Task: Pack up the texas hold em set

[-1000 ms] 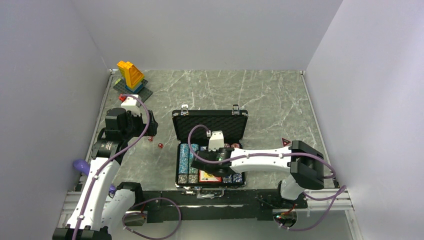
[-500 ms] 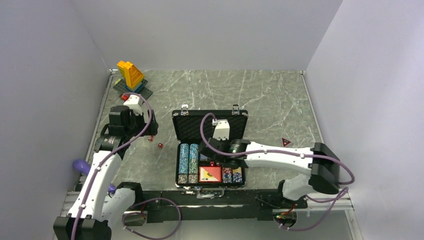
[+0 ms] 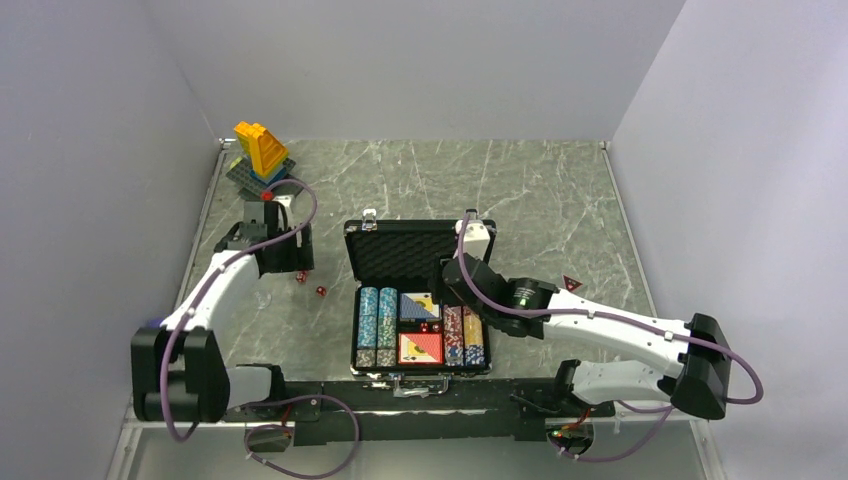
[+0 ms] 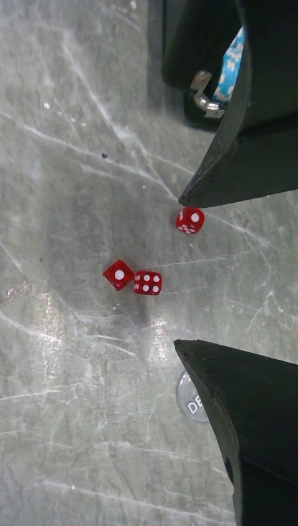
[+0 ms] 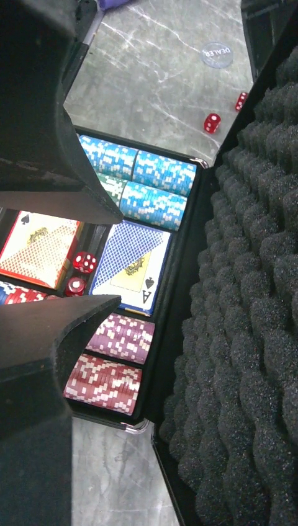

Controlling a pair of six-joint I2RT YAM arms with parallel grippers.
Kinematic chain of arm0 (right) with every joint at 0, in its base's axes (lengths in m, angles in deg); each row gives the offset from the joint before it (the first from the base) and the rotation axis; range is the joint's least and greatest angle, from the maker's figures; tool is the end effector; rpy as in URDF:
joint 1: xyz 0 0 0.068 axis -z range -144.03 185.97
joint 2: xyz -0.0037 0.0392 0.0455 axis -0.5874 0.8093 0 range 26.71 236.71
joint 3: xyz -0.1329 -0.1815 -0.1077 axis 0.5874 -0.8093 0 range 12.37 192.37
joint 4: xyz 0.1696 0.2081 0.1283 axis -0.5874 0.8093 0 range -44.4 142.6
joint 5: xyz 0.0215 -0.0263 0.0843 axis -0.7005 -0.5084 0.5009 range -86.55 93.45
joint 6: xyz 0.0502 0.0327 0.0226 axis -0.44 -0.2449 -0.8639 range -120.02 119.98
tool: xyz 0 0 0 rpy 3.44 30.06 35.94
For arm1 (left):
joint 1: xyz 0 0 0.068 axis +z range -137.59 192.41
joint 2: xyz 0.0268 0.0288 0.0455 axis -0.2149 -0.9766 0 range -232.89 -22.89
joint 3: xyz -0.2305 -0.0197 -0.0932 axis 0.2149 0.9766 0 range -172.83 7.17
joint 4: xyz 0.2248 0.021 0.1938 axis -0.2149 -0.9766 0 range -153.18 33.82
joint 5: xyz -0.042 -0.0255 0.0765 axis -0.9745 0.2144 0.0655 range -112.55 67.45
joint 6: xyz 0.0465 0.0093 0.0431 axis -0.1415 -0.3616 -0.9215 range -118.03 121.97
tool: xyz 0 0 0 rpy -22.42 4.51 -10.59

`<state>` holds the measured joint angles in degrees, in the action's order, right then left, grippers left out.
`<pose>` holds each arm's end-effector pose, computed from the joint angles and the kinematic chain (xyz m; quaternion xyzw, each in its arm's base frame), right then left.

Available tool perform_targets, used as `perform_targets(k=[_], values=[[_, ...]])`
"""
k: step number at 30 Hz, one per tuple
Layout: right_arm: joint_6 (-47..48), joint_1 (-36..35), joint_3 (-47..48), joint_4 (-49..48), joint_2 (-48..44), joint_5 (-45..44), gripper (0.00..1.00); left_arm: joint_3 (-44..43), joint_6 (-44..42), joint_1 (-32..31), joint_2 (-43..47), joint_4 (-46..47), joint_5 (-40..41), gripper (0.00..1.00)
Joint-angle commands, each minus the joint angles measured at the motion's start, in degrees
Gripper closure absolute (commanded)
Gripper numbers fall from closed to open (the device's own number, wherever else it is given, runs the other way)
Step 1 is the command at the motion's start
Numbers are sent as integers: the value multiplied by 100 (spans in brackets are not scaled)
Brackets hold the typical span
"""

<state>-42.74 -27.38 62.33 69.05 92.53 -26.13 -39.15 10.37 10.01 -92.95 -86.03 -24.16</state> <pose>0.1571 0.2583 0.2385 -0.0490 0.8792 0.1919 0.4333 0.2947 -0.0137 0.1803 -0.0454 0.9488 -0.0427 0.3098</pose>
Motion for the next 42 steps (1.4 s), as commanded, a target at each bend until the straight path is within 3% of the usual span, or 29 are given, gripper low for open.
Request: perform_targets(k=[1,18,32,42], values=[[426,71,-214,-713,-327,147,50,-333,84,98,-530,14,82,21],[352,416,-742,-1192,-659,645,49,-695,82,222,-1864,-143,-4,45],[291,542,-798,-1316,-513,884,49,-843,91,222,-2178,-147,-16,53],[251,594,-864,-1337,-553,937,49,-861,76,222,-2237,-169,-33,72]])
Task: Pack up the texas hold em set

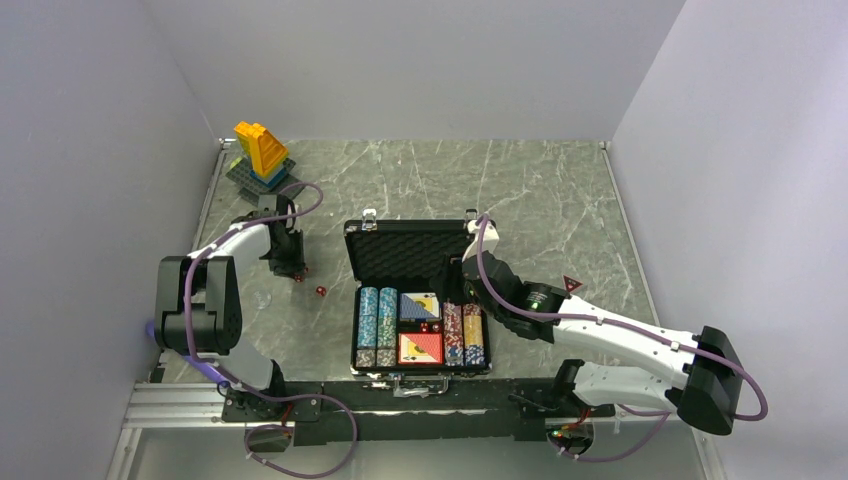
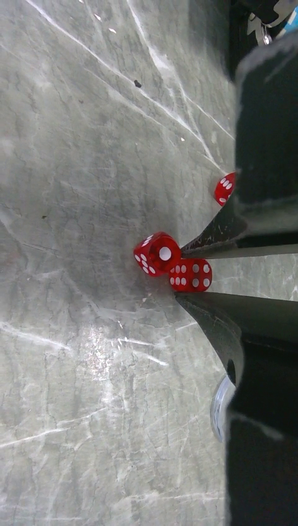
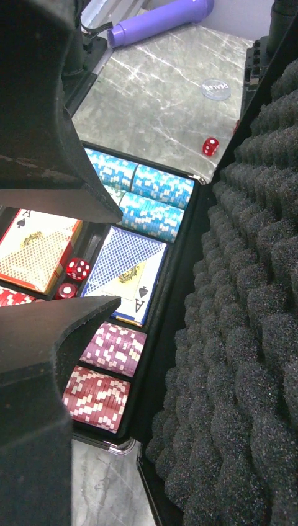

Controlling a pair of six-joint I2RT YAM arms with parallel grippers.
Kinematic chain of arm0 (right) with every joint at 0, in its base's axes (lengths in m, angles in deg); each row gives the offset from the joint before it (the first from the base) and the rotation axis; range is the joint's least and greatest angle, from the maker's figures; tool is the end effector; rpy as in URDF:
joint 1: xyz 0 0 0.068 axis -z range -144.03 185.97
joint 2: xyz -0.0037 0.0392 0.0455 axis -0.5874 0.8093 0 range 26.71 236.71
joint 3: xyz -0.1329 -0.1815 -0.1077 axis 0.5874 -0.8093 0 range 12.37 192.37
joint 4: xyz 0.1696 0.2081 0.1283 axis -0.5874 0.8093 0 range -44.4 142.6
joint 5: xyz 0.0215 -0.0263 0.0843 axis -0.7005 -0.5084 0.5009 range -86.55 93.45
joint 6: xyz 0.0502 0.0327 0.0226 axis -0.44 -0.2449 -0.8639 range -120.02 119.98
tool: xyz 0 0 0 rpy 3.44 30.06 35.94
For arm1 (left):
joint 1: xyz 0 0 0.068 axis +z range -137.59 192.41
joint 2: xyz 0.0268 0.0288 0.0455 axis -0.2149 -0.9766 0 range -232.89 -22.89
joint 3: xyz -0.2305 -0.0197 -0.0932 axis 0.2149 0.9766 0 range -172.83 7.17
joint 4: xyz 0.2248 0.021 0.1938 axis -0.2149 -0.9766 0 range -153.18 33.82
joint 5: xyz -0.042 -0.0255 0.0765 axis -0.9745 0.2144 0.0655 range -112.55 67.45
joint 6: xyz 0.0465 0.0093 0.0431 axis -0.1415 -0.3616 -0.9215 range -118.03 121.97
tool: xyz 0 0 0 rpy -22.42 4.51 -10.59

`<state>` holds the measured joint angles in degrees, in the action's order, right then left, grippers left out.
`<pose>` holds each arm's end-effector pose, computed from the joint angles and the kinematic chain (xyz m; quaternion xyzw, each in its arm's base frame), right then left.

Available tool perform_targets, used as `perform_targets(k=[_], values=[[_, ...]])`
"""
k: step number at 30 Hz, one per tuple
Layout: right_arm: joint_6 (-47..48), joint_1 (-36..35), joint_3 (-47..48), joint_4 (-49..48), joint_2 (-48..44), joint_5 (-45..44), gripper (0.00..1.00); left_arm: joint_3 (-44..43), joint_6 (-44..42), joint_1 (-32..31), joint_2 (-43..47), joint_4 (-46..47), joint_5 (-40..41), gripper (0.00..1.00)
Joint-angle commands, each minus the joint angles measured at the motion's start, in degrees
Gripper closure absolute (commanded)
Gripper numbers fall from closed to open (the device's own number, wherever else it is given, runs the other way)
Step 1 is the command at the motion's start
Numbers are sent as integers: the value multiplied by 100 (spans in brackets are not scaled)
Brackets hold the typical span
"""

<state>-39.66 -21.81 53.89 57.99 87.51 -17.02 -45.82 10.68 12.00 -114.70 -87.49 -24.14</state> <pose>0.1708 0.2384 0.2228 -0.0500 0.8622 0.2579 0.4331 0.3279 -0.0037 0.1061 -0.0689 0.9825 -0.0273 0.1709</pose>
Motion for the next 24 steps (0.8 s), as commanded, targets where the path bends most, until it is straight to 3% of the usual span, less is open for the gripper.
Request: perform_targets(k=[1,6,12,18,24], values=[[-61,38,-29,-232,-55,25,49,-196,44,23,-57,-21,-35,75],[-78,54,-46,-225,-55,25,49,-182,71,23,1,-40,3,100],[-56,83,-5,-158,-43,-12,49,108,304,23,759,-81,-57,100],[-24,145,32,-120,-20,-46,48,685,895,-5,2393,-390,-192,100],[-9,223,13,-167,166,65,48,885,1735,-703,4124,-1276,139,100]])
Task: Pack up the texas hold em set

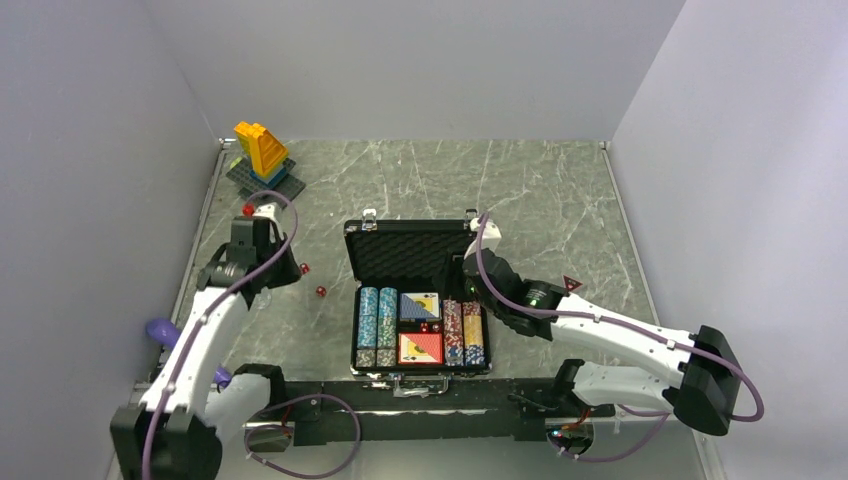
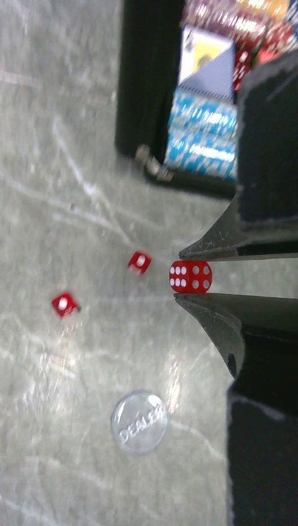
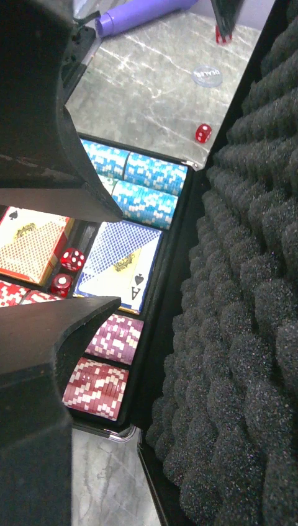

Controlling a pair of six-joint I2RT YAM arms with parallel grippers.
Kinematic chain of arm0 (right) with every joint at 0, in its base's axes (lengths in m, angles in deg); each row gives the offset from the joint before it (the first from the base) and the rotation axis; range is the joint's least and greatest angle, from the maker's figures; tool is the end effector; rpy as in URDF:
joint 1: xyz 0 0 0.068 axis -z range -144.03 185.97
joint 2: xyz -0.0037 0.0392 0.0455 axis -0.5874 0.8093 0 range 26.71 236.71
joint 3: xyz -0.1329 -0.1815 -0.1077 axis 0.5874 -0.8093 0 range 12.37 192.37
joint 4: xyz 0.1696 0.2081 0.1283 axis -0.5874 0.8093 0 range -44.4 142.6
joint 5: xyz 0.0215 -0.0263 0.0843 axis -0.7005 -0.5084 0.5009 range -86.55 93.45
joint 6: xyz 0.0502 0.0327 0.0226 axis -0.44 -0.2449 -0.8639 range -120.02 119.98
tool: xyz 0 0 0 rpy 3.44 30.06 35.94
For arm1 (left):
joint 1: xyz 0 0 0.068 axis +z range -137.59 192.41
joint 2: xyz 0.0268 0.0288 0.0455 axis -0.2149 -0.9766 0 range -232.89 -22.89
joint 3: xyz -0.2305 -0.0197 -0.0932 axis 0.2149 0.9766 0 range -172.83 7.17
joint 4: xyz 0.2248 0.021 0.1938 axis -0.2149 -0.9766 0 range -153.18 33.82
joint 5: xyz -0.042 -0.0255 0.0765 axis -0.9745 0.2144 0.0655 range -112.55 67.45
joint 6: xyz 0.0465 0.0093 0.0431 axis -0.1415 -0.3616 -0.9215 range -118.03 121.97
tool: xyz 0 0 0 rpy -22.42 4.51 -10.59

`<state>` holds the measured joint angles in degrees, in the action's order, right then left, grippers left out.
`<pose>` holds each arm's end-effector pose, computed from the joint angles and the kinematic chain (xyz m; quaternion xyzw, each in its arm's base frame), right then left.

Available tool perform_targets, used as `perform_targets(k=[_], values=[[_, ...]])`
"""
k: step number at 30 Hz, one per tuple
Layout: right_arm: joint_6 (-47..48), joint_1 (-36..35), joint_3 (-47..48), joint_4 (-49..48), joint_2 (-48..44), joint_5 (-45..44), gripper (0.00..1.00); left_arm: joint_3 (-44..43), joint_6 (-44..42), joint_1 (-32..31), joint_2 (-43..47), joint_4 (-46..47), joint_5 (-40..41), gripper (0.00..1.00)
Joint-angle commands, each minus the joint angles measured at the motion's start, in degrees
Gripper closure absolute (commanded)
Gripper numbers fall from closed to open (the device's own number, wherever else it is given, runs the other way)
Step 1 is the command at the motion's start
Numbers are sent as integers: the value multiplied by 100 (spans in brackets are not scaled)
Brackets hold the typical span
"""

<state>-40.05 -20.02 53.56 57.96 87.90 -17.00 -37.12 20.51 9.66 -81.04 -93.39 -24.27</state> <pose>0.1783 0.2331 0.2187 -0.0350 0.8657 0.2485 0.4330 0.2602 -0.0140 0.2114 -0.1246 0.9345 -0.0755 0.3249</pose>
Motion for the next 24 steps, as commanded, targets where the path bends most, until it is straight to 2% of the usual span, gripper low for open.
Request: perform_targets(k=[1,6,10,16,24], values=[[30,43,70,-153,179,67,49,9,919,-644,1004,-819,154,100],[-7,-38,68,-341,418,484,52,-14,1365,-1310,1466,-1188,514,100],[-272,-397,-157,-712,557,646,53,-44,1252,-1428,1421,-1295,706,100],[-635,-921,-14,-911,1268,596,55,-60,1353,-1540,1504,-1218,641,100],[-816,-1205,143,-872,1953,320,56,132,1468,-1757,1529,-1082,620,100]])
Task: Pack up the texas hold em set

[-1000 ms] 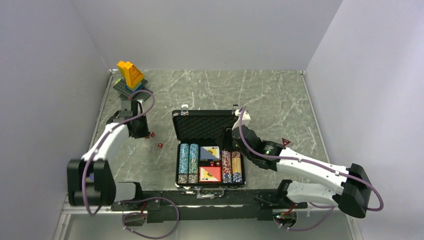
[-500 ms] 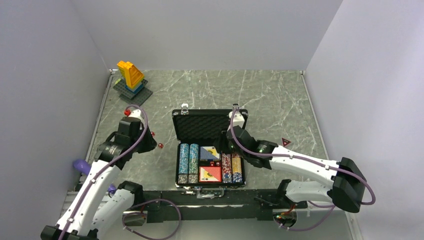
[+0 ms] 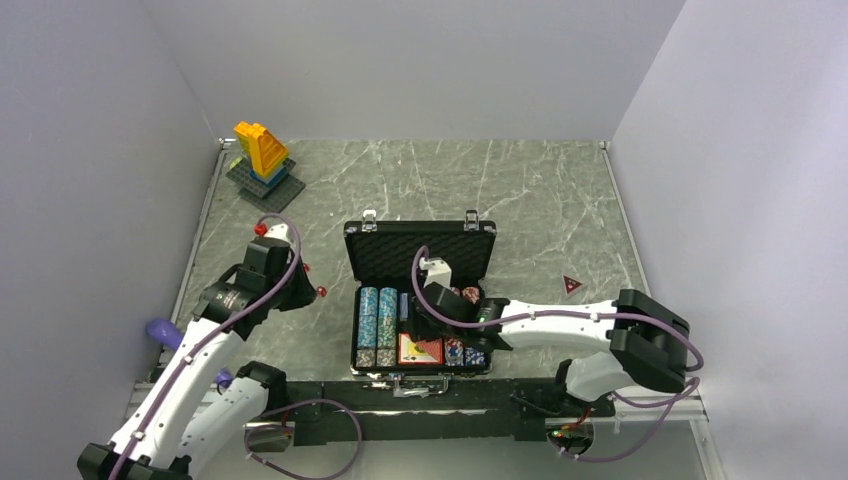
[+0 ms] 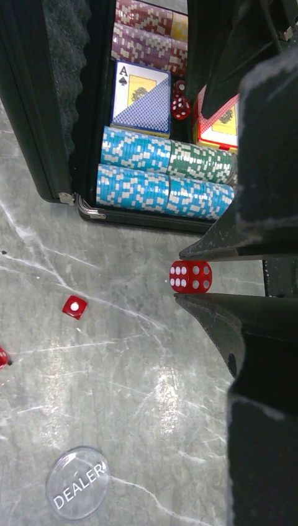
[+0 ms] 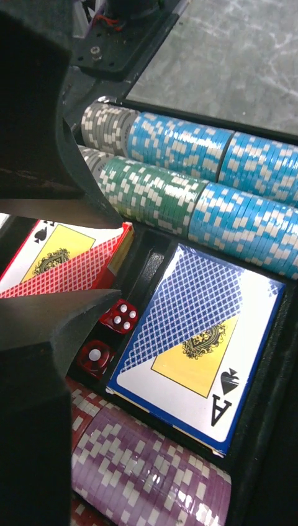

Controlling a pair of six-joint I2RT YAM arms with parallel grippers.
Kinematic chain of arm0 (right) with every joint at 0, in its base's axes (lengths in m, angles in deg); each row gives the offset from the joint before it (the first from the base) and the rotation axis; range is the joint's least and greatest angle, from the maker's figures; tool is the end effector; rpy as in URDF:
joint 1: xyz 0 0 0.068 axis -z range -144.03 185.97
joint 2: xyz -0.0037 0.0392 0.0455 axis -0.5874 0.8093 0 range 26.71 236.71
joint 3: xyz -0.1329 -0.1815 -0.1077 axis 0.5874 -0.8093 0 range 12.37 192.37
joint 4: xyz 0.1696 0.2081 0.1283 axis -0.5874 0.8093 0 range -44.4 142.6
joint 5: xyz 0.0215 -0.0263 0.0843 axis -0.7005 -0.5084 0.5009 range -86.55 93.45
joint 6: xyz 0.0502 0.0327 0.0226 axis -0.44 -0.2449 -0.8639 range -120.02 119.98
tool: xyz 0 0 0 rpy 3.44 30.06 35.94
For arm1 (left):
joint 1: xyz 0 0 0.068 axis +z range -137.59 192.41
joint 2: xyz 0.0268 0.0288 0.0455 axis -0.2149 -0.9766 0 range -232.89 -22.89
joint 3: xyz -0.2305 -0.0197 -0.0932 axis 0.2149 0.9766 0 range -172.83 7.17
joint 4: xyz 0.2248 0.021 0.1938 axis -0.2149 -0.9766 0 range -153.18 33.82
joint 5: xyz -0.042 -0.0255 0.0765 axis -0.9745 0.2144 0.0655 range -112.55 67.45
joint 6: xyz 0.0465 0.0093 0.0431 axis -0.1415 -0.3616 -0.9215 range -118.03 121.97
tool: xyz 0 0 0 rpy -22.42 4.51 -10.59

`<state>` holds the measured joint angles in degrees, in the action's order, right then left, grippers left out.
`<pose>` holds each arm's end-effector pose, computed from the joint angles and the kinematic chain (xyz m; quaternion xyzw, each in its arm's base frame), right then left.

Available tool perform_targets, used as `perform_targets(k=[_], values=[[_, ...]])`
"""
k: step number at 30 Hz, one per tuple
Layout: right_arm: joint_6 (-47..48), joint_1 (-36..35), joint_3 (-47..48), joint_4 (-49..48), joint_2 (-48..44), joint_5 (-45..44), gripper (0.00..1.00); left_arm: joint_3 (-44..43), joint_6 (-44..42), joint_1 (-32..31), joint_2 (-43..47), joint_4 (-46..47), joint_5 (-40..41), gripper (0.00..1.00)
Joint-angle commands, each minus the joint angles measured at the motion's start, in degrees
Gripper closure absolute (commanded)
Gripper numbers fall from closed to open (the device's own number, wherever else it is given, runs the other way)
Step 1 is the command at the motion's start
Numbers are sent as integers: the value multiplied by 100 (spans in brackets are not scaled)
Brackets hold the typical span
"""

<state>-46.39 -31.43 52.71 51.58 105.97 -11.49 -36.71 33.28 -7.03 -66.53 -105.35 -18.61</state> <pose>0.1348 0.2903 0.1319 -0.1182 0.9094 0.2528 0.3083 0.1998 -0.0668 0.2470 -0.1088 0.9296 -0.1212 0.3306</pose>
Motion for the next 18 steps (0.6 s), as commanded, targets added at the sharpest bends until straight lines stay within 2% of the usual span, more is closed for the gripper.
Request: perform_targets(k=[1,11,18], values=[[-180,-63,206,-271,197,-217,56,102,199,-105,106,129,61,100],[-96,-157,554,-96,785,-274,57,121,219,-234,110,128,124,100],[-452,-216,984,980,1196,-687,58,88,368,-430,58,181,172,100]])
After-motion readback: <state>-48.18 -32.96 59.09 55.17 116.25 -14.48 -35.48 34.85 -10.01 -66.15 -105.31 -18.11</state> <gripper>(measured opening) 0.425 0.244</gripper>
